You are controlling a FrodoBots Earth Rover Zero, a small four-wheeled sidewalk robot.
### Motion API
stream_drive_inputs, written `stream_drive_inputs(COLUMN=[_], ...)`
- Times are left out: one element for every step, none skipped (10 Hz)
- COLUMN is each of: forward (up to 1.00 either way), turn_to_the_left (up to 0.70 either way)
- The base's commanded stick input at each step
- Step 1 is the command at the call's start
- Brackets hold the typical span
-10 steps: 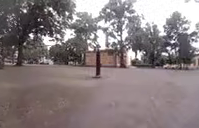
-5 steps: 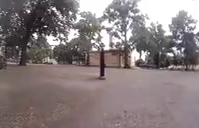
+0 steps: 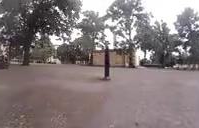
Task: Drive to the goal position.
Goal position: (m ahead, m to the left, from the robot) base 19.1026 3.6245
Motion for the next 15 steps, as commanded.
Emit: stream_drive_inputs(forward=[0.6, 0.6, 0.6, 0.6, 0.6, 0.6, 0.6, 0.6, 0.6, 0.6, 0.6, 0.6, 0.6, 0.6, 0.6], turn_to_the_left=[0.15, 0.15, 0.15, 0.15, 0.15, 0.15, 0.15, 0.15, 0.15, 0.15, 0.01, 0.0, 0.0, 0.0, 0.0])
